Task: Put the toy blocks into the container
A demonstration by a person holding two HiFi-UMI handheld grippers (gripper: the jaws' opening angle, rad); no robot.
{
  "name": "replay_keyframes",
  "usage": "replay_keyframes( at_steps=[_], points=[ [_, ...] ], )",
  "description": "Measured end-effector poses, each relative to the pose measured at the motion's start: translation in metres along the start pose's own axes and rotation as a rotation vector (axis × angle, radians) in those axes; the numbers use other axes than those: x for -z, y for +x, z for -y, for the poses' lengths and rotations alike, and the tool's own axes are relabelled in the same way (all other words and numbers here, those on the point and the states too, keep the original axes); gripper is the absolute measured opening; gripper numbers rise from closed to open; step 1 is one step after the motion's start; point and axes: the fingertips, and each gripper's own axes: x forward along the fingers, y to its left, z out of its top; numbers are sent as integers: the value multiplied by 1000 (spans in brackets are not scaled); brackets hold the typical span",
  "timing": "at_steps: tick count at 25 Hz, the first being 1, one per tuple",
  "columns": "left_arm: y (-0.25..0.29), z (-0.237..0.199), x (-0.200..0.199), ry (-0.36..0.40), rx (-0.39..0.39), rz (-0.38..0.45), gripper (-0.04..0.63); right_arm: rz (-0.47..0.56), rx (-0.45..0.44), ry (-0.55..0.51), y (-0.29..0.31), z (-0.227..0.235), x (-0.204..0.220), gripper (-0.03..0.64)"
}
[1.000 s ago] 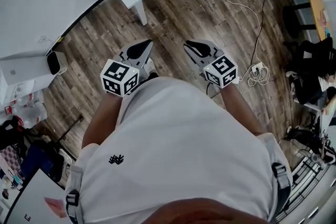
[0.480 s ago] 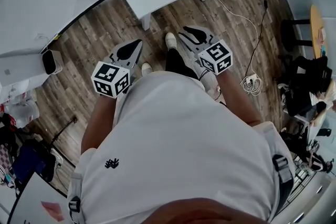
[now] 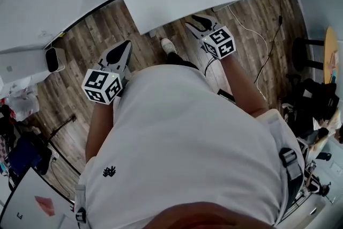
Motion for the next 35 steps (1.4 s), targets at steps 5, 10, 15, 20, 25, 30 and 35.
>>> replay_keyframes(
  at_steps=[5,10,15,20,25,30,35],
  points=[
    [35,-9,-19,-5,-61,-5,6,-31,0,-26,25,69,6,164],
    [63,-10,-37,-9,-112,-2,6,-65,-1,-42,47,126,15,175],
    [81,-11,-50,-20,-165,-8,6,-111,-20,-104,71,163,25,190],
    [93,-15,-54,-44,-225,-13,6,-171,-59,-154,97,186,43,203],
    [104,-19,-58,-64,-279,-16,6,-221,-111,-192,116,196,56,206],
    [110,-23,-61,-83,-324,-8,6,-255,-166,-222,132,198,65,201],
    [118,-29,-63,-82,-335,-16,6,-248,-190,-227,137,193,67,147]
  ],
)
